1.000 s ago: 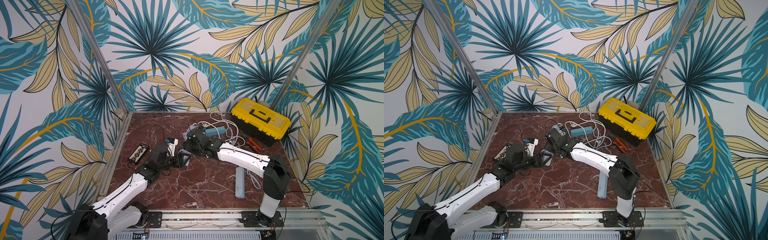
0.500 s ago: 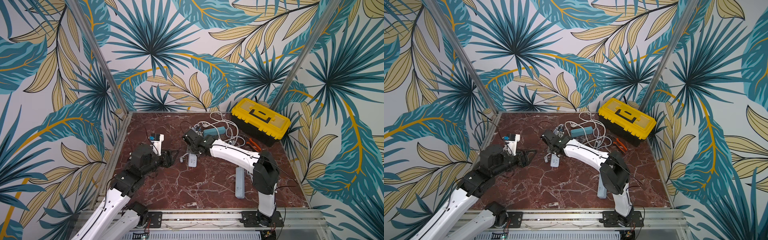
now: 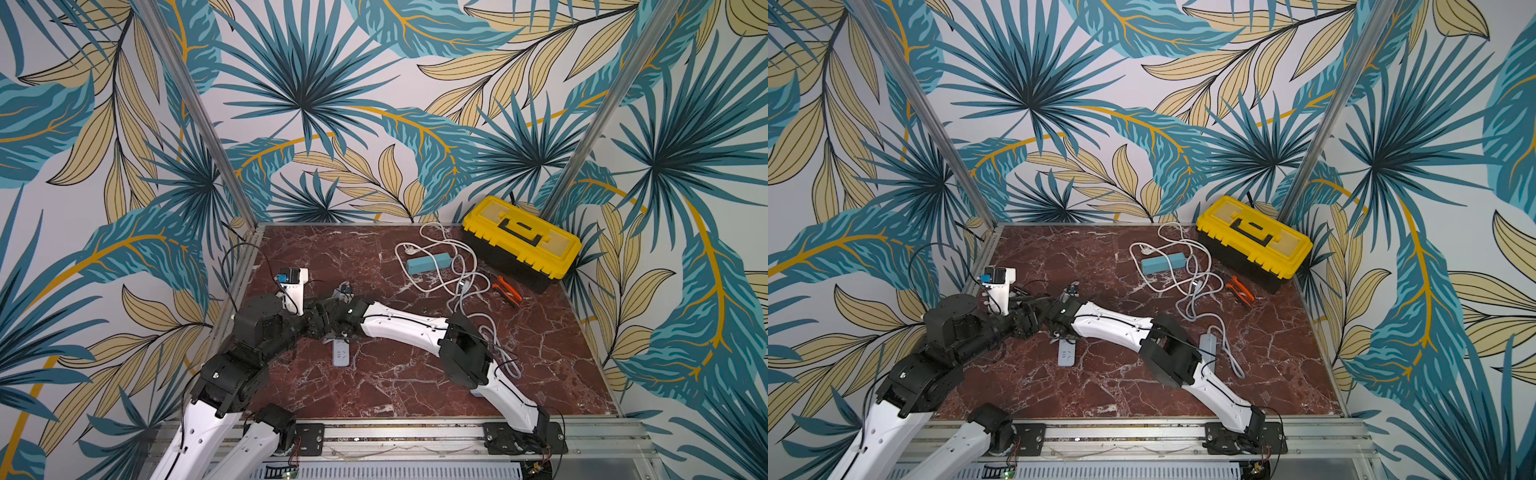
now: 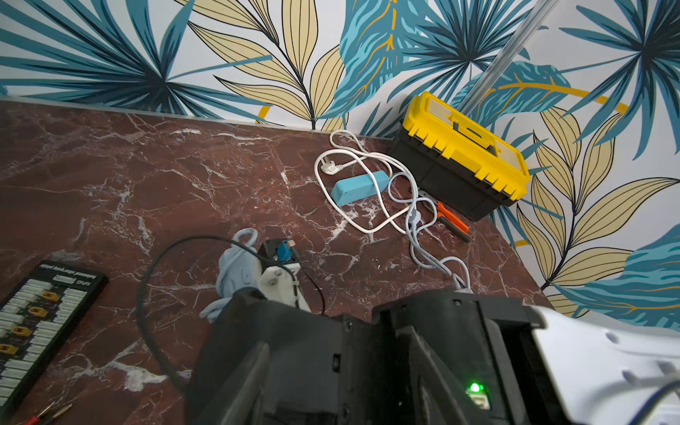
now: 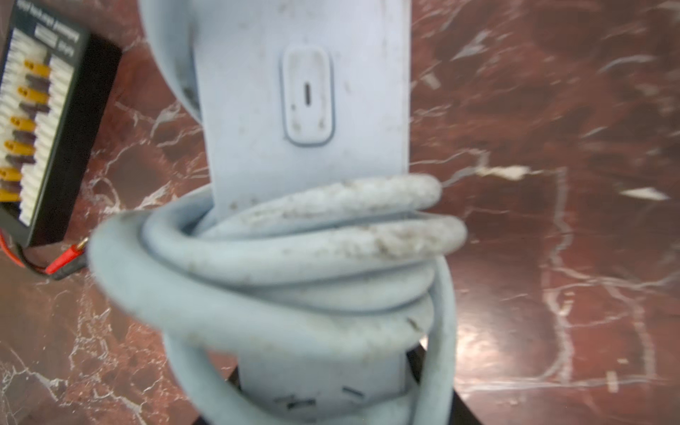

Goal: Wrap the cord around the power strip
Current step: Place the power strip at the center of the board.

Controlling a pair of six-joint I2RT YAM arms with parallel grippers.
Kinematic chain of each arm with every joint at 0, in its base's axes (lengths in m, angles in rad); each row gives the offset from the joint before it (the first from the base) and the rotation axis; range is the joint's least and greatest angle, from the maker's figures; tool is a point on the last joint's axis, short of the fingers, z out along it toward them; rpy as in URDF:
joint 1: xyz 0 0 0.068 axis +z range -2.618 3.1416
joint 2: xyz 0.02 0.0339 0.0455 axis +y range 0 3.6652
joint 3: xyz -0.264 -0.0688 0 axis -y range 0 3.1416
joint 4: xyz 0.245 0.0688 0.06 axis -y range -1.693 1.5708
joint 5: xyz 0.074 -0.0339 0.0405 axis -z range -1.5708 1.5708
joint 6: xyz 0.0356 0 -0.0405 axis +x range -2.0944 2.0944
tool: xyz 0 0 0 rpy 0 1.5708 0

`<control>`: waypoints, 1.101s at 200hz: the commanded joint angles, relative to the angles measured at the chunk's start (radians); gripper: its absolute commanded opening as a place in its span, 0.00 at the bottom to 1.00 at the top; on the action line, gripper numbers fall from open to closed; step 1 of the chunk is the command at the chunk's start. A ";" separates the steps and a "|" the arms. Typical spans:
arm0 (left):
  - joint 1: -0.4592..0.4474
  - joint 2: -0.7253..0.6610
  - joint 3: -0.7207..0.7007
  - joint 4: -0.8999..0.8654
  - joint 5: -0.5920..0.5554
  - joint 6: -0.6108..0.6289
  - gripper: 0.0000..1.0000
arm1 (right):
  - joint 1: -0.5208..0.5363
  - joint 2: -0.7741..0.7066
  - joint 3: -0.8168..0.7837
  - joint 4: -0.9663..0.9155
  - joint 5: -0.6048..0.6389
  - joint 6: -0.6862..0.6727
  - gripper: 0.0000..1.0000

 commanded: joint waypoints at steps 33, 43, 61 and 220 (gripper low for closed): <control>0.005 -0.047 -0.015 -0.016 0.017 0.011 0.60 | 0.029 0.129 0.191 -0.172 -0.023 0.018 0.46; 0.004 -0.051 -0.019 -0.016 0.019 0.012 0.60 | 0.031 0.116 0.188 -0.175 -0.015 0.011 0.55; 0.005 -0.056 -0.027 -0.016 0.024 0.010 0.60 | 0.029 0.084 0.183 -0.173 0.005 -0.014 0.65; 0.005 -0.047 -0.055 -0.017 0.051 0.016 0.60 | 0.034 0.002 0.176 -0.066 -0.026 -0.126 0.84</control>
